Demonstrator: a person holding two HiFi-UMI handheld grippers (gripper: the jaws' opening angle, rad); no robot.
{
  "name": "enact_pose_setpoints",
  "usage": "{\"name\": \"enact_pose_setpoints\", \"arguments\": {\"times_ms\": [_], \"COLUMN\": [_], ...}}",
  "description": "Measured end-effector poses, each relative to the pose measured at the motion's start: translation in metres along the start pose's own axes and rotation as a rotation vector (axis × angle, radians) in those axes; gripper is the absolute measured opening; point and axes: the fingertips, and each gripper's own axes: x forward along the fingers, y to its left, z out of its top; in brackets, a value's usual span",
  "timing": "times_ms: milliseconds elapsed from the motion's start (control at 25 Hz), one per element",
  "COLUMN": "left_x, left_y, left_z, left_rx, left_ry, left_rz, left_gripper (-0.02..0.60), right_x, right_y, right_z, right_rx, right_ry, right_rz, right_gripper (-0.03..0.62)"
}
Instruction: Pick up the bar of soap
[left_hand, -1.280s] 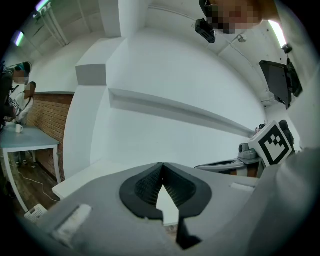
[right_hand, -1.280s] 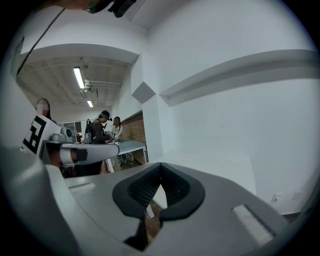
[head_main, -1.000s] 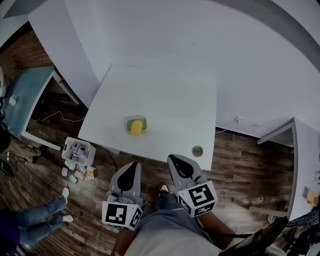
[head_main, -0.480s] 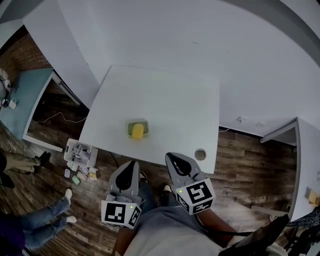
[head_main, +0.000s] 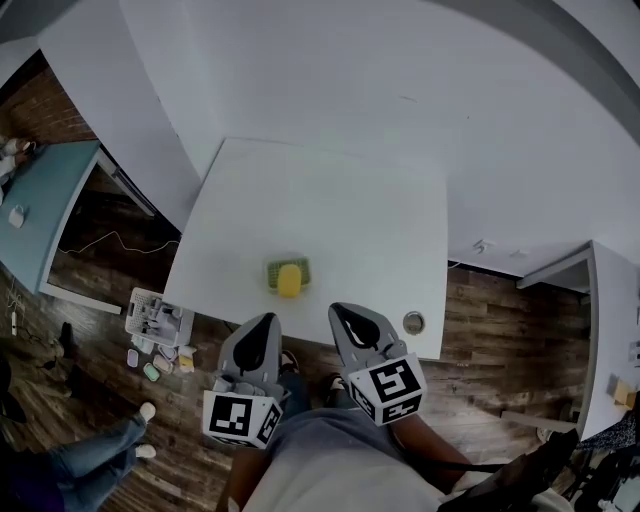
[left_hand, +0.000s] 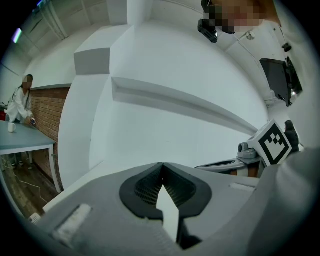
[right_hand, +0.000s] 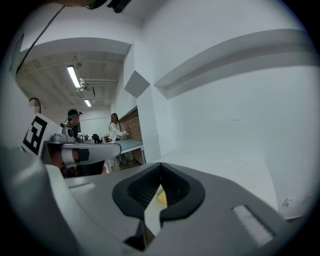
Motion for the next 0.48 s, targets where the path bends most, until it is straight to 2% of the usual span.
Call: {"name": "enact_pose_setpoints", "arguments": {"times_ms": [280, 480], "left_x": [0.021, 0.03], "left_y": [0.046, 0.068], "left_z": [-0.004, -0.027], "left_rx": [0.018, 0.03], "left_ry": [0.026, 0.042], "left_rz": [-0.06, -0.12], "left_gripper": [0.002, 0.002], "right_x": [0.046, 0.07], "right_y": [0.013, 0.015], "right_z": [0.008, -0.004], "right_rx": [0.0, 0.023], "right_ry": [0.012, 0.026], "right_rz": [-0.039, -0.084], "right_gripper": [0.003, 0.003]}}
